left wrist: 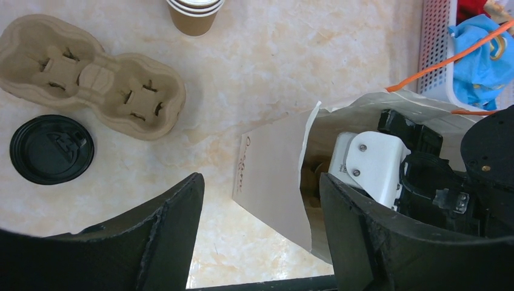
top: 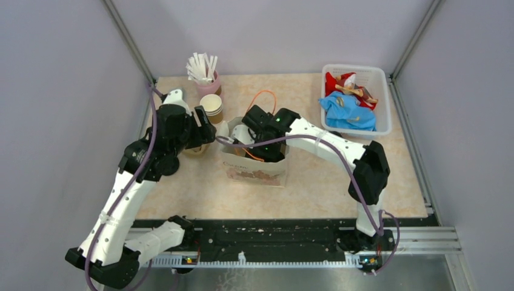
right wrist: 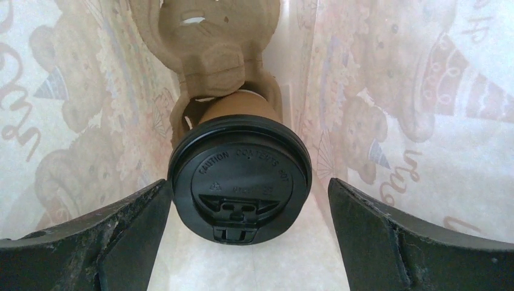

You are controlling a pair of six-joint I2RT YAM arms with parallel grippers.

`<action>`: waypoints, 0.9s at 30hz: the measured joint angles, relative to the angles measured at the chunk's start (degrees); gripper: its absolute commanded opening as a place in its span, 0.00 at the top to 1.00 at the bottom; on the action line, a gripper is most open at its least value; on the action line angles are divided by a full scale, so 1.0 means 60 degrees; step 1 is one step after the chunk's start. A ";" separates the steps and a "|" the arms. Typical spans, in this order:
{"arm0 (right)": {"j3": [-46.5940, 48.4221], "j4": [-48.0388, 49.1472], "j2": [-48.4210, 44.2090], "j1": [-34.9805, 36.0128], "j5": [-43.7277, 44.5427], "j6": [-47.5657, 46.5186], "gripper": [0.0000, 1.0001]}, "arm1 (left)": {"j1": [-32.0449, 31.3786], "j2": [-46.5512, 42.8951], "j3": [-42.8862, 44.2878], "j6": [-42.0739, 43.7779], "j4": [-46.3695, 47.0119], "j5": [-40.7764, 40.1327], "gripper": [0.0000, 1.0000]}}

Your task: Pack the takeout coffee

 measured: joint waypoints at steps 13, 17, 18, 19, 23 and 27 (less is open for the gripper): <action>0.0834 -0.0477 -0.0160 0.0007 0.0055 0.0550 0.01 | 0.0000 -0.0084 -0.0375 -0.0178 0.0397 0.1217 0.23; 0.1679 -0.0874 -0.0164 0.0011 0.0073 0.0874 0.01 | 0.0000 -0.0189 -0.0386 -0.0233 0.0433 0.1377 0.16; 0.1960 -0.0969 -0.0168 0.0015 0.0076 0.0980 0.01 | 0.0000 -0.0240 -0.0386 -0.0244 0.0437 0.1384 0.15; 0.2218 -0.1049 -0.0178 0.0022 0.0080 0.1075 0.01 | 0.0000 -0.0295 -0.0390 -0.0262 0.0444 0.1406 0.14; 0.3206 -0.1450 -0.0317 0.0066 0.0138 0.1530 0.01 | 0.0000 -0.0459 -0.0393 -0.0412 0.0463 0.1552 0.08; 0.4127 -0.1956 -0.0565 0.0153 0.0361 0.2127 0.01 | 0.0000 -0.0477 -0.0393 -0.0634 0.0459 0.1672 0.07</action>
